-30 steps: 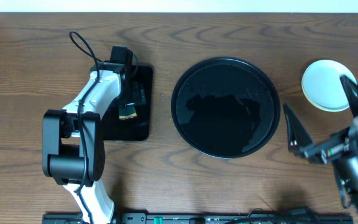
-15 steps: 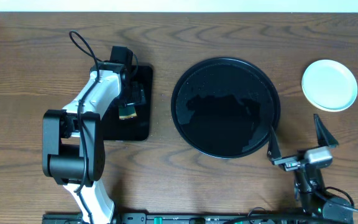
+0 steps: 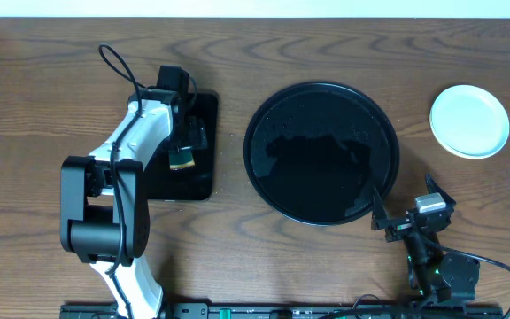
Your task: Clean dirty plates on tray and stack at the side
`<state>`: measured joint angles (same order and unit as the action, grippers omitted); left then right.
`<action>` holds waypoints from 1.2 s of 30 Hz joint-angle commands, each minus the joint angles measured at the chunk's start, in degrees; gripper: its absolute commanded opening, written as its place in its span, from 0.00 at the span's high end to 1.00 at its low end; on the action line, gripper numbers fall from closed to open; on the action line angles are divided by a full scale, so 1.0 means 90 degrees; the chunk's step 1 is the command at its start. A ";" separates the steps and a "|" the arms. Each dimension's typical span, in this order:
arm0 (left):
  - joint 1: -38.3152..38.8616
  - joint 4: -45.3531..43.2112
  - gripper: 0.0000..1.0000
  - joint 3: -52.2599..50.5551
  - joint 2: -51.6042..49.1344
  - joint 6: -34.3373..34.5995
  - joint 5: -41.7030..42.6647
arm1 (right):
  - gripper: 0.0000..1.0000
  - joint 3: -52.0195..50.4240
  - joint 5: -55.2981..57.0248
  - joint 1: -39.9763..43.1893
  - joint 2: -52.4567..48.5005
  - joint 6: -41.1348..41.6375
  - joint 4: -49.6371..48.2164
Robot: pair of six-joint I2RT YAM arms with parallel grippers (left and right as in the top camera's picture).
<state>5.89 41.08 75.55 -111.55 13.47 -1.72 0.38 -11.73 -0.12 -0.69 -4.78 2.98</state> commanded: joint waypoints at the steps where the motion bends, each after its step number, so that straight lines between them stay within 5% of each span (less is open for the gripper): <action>1: -0.0010 0.0017 0.12 -0.0010 -0.0007 -0.0029 -0.0075 | 0.01 -0.0007 0.0039 0.0078 0.0034 0.0073 0.0029; 19: 0.0095 0.0019 0.12 -0.0012 0.0107 -0.0029 -0.0075 | 0.01 -0.0007 0.0036 0.0078 0.0034 0.0073 0.0029; 36: 0.0359 0.0024 0.12 -0.0012 0.6955 -0.0036 -0.0253 | 0.01 -0.0007 0.0036 0.0078 0.0034 0.0073 0.0029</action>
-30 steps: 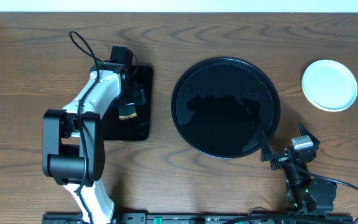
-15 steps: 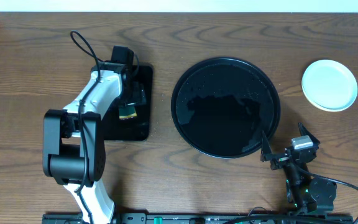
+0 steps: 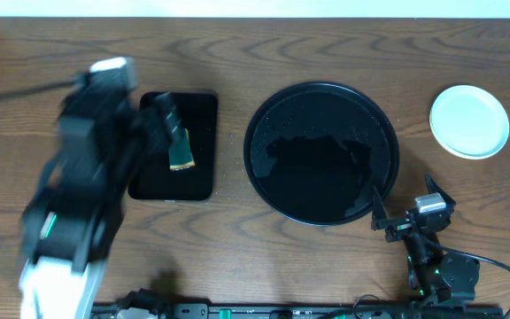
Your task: Clean dirty plates on tray and stack at the side
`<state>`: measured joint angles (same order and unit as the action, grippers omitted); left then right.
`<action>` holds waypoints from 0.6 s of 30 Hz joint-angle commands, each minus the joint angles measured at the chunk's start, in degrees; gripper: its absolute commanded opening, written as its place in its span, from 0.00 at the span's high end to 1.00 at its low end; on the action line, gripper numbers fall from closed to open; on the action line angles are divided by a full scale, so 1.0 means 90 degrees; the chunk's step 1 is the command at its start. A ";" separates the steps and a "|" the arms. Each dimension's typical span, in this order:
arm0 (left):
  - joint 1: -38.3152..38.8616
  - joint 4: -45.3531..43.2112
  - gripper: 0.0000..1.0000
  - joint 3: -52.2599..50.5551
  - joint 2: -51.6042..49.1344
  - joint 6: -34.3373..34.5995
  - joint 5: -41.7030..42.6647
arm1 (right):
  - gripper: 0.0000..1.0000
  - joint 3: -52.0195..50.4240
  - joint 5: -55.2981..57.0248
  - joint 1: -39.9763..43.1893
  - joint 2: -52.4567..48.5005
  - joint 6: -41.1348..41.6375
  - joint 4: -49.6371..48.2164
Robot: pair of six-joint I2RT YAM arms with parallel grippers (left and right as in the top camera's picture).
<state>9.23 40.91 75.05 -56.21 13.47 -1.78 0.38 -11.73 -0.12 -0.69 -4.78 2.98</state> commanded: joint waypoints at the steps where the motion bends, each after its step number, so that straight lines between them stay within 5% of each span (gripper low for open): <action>1: -0.0010 0.0168 0.12 0.0044 0.1292 -0.0036 -0.0549 | 0.01 -0.0007 0.0036 0.0078 0.0034 0.0073 0.0029; 9: -0.0138 0.2484 0.12 -0.0053 0.3543 -0.0024 -0.0644 | 0.01 -0.0007 0.0039 0.0078 0.0034 0.0073 0.0029; 15: -0.0240 0.2521 0.12 -0.1180 0.4986 0.0563 -0.0641 | 0.01 -0.0007 0.0036 0.0078 0.0034 0.0073 0.0029; 18: -0.0362 0.1693 0.12 -0.2319 0.5549 0.1132 -0.0515 | 0.01 -0.0007 0.0036 0.0078 0.0034 0.0073 0.0029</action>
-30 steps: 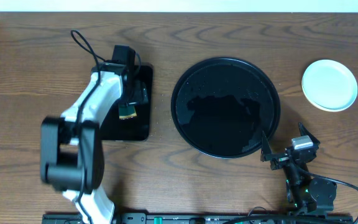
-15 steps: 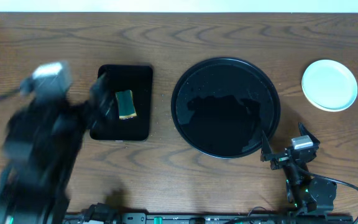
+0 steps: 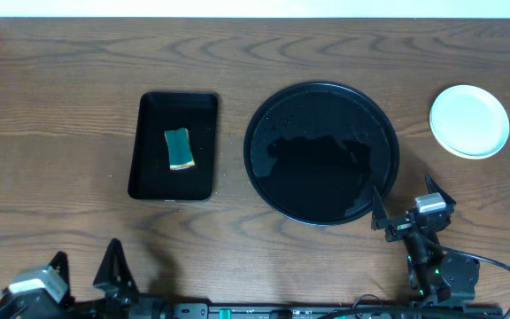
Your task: Clean dirty plates on tray and stack at the side
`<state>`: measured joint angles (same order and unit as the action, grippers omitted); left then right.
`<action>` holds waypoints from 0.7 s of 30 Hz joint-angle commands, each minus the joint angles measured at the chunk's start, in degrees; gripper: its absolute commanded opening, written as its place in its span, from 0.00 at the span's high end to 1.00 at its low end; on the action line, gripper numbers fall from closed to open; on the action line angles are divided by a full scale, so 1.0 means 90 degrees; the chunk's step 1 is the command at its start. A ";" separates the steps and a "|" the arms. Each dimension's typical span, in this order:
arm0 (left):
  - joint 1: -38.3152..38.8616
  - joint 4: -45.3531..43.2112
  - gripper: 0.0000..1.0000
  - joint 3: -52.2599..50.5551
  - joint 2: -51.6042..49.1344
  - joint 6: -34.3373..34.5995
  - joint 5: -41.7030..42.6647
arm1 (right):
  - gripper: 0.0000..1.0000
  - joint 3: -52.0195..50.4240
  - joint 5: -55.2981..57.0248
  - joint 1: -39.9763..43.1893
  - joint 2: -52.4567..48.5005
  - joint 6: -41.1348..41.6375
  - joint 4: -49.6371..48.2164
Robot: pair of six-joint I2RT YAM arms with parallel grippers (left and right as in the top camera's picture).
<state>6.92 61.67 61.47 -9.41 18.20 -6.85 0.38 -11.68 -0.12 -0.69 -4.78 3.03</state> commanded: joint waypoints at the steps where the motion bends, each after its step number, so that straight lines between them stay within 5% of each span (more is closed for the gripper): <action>1: -0.0126 -0.1047 0.12 -0.1156 0.0476 0.0658 0.0136 | 0.01 -0.0007 0.0032 0.0078 0.0034 0.0073 0.0024; 12: -0.0136 -0.7397 0.12 -0.4811 0.1035 0.1139 0.1049 | 0.01 -0.0007 0.0034 0.0078 0.0034 0.0073 0.0024; 21: -0.0136 -0.7888 0.12 -0.6229 0.1035 0.1137 0.1052 | 0.01 -0.0007 0.0032 0.0078 0.0034 0.0073 0.0024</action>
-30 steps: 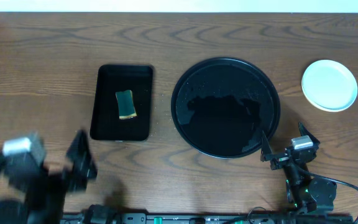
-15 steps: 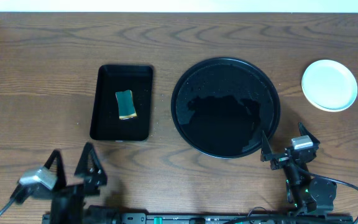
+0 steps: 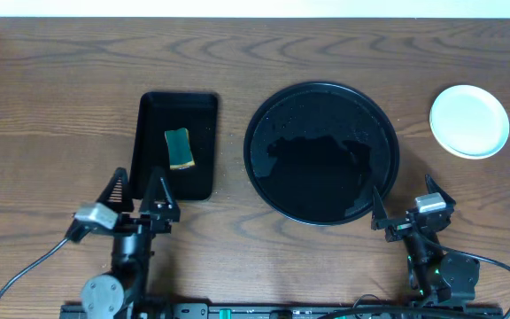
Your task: Clean dirty plates on tray and stack at the side
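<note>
A round black tray (image 3: 321, 152) lies at the middle of the table with nothing on it. White plates (image 3: 469, 120) sit as a stack at the far right. A green and yellow sponge (image 3: 179, 148) lies in a small black rectangular tray (image 3: 200, 146) at the left. My left gripper (image 3: 137, 190) stands open at the near edge of that small tray, its fingers empty. My right gripper (image 3: 404, 201) is open near the round tray's front right rim, holding nothing.
The brown wooden table (image 3: 51, 115) carries only the two trays and the plate stack. The back edge of the table runs along the top of the overhead view. Both arm bases sit at the front edge.
My left gripper was at the table's front left corner, low in the view. It now stands open just in front of the small black tray. The right arm and the sponge have not moved.
My left gripper was over the sponge in the small tray. Then the arm was blurred at the left, the sponge lying free in the tray. Then it was at the front left corner, and now it rests before the small tray. The right arm stayed still.
</note>
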`<state>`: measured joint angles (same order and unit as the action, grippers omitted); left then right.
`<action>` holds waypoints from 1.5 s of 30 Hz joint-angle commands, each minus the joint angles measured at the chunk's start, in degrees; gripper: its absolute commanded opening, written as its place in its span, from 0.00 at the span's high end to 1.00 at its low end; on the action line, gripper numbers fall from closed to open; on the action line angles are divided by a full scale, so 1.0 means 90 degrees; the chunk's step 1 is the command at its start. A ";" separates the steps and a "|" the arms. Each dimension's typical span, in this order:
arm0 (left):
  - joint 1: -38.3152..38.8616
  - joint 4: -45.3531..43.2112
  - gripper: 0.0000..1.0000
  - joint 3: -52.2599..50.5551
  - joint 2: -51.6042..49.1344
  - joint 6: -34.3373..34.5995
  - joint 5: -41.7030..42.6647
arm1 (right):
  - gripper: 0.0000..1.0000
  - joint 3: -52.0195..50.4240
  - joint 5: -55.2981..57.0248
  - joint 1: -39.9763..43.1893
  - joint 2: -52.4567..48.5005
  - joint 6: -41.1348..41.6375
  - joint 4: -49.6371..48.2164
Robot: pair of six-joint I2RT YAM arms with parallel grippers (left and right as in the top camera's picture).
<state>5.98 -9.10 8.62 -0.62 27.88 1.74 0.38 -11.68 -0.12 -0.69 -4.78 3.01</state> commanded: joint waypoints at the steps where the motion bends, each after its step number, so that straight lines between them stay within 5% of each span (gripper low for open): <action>1: -0.0032 -0.0027 0.12 -0.0488 0.0058 0.0061 0.0097 | 0.01 -0.0007 0.0032 0.0078 0.0034 0.0073 0.0027; 10: -0.0032 0.1457 0.12 -0.0933 0.0058 0.0027 0.0070 | 0.01 -0.0007 0.0032 0.0078 0.0034 0.0073 0.0027; 15: -0.0012 0.1452 0.12 -0.0933 0.0058 -0.0886 0.0085 | 0.01 -0.0007 0.0034 0.0078 0.0034 0.0073 0.0027; 45: -0.0015 0.1450 0.12 -0.0933 0.0044 -0.0882 0.0073 | 0.01 -0.0007 0.0032 0.0078 0.0034 0.0073 0.0027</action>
<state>6.00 1.23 0.71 -0.58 20.91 2.85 0.38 -11.68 -0.12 -0.69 -4.78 3.01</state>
